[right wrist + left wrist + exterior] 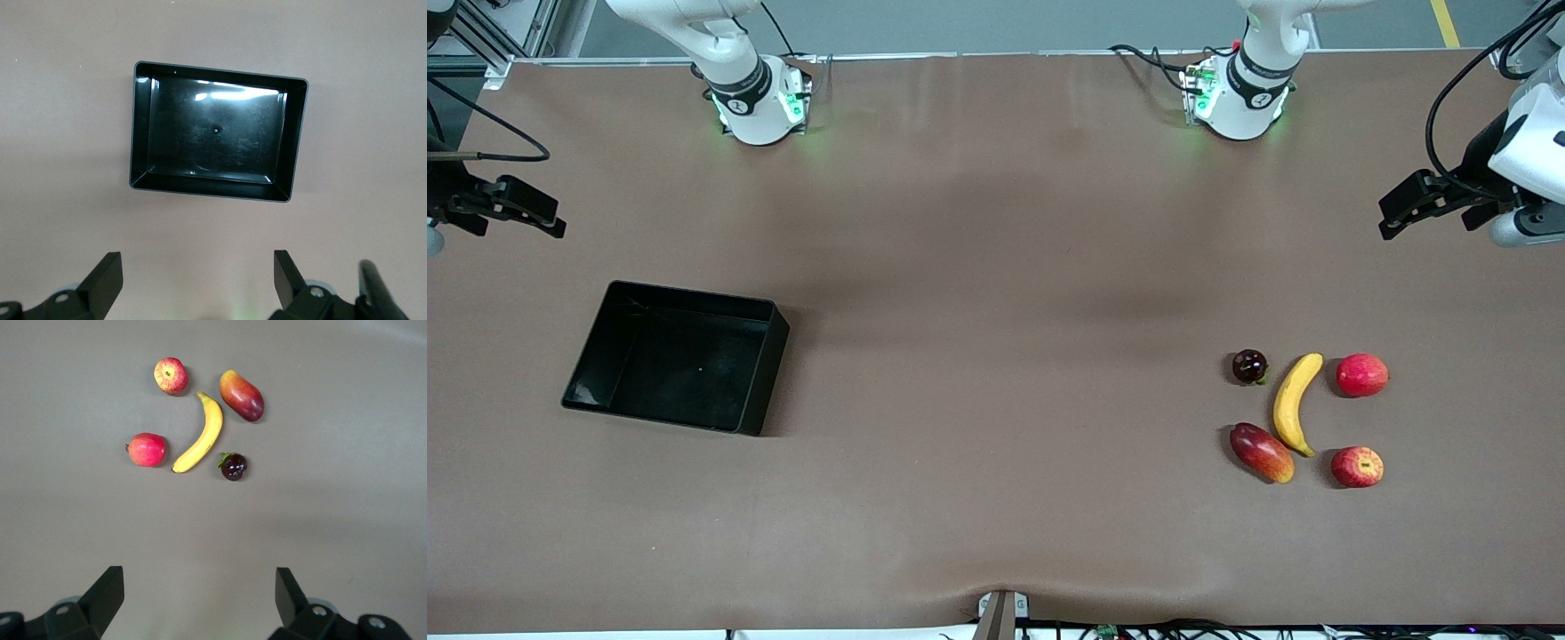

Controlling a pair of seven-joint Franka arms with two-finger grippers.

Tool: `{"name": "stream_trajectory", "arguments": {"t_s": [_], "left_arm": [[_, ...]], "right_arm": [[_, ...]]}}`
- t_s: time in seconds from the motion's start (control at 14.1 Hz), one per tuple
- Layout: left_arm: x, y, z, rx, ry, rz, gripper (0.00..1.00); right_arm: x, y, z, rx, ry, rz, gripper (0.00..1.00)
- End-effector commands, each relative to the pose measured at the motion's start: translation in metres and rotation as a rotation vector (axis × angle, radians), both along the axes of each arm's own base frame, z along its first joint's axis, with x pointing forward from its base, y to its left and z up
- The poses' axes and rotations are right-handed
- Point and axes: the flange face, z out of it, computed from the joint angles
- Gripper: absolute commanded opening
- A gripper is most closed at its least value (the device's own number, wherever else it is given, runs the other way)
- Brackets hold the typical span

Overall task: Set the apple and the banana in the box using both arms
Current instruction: 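Reach the left gripper to the red apple while the right gripper reaches the tray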

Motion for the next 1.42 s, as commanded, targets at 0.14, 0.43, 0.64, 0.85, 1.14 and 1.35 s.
{"name": "stream_trajectory", "arguments": {"t_s": [0.14, 0.43, 0.64, 0.85, 1.14, 1.35], "left_arm": [[-0.002, 0.003, 0.007, -0.010, 0.006, -0.002, 1.00], [0.017, 0.005, -0.015, -0.014, 0.039, 0.001, 1.00], [0.048, 0.023, -0.046, -0.025, 0.079, -0.036, 1.00], [0.081, 0.028, -0.092, -0.031, 0.069, -0.046, 1.00], [0.124, 0.032, -0.174, 0.011, 0.057, -0.100, 1.00], [0.154, 0.035, -0.234, 0.040, 0.000, -0.236, 1.00]], "right_arm": [[0.003, -0.015, 0.000, 0.017, 0.003, -0.047, 1.00], [0.004, -0.016, -0.002, 0.023, 0.004, -0.048, 1.00], [0.006, -0.015, -0.004, 0.021, 0.007, -0.047, 1.00], [0.008, -0.016, -0.008, 0.019, 0.015, -0.048, 1.00], [0.032, -0.015, -0.032, -0.004, 0.052, -0.045, 1.00], [0.055, -0.034, -0.081, -0.051, 0.133, -0.062, 1.00]]}}
